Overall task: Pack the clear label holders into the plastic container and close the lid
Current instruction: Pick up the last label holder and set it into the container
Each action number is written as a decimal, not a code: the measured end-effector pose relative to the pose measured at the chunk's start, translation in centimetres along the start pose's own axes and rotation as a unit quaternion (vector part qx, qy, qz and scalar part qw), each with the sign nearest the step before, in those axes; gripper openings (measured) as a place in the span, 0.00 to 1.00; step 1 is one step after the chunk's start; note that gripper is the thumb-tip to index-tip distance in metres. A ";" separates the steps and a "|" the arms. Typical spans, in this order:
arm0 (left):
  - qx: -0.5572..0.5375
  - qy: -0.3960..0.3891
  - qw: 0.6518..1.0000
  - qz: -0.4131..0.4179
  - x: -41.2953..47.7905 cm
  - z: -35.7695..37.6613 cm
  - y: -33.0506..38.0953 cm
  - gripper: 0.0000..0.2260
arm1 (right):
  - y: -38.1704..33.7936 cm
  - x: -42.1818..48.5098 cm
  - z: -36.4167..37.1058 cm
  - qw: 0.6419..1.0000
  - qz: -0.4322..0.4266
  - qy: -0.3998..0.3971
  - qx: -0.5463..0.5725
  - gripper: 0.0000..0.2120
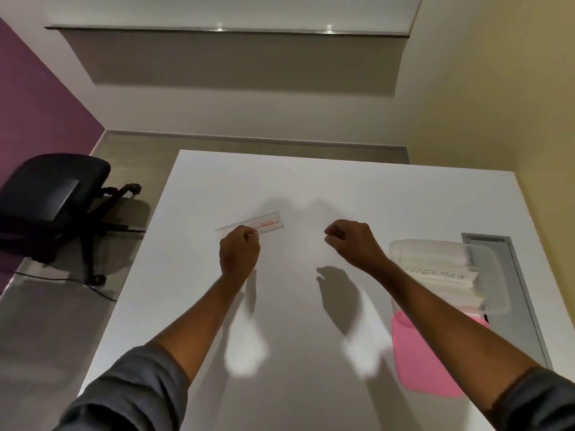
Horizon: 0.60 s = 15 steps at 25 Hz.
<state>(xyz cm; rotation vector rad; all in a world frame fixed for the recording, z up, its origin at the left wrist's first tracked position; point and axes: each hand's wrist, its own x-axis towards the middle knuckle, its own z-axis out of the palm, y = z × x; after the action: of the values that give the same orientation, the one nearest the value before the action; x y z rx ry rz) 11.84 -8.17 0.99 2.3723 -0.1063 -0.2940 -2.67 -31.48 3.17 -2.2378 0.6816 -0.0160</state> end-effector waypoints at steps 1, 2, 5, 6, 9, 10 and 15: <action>-0.032 0.001 0.998 -0.047 1.0 -1.0 -1.4 0.10 | -1.1 0.9 1.3 1.000 0.008 -0.012 0.007 0.08; -0.064 0.001 0.994 -0.087 2.0 -1.9 -2.8 0.11 | -2.0 1.7 2.4 1.000 0.014 -0.025 0.011 0.09; -0.149 0.004 0.973 -0.176 4.5 -3.8 -6.3 0.10 | -4.1 4.3 5.6 0.998 0.026 -0.059 0.015 0.15; -0.180 0.006 0.961 -0.209 5.4 -4.3 -7.1 0.10 | -4.8 5.1 6.6 0.997 0.031 -0.066 0.014 0.18; -0.252 0.005 0.923 -0.290 8.1 -4.9 -8.7 0.11 | -5.9 7.5 8.6 0.995 0.044 -0.089 0.008 0.25; -0.270 0.000 0.914 -0.302 9.0 -5.0 -9.0 0.11 | -6.0 8.2 9.1 0.994 0.050 -0.097 0.005 0.27; -0.301 -0.067 0.891 -0.333 12.3 -4.8 -9.7 0.16 | -6.4 11.3 11.3 0.991 0.089 -0.097 0.029 0.32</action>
<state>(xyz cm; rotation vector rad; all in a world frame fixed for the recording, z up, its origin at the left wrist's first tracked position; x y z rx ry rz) 24.90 0.10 -4.47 1.6917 0.6599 -0.7016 12.51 -25.57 -2.50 -2.0826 0.7608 0.2648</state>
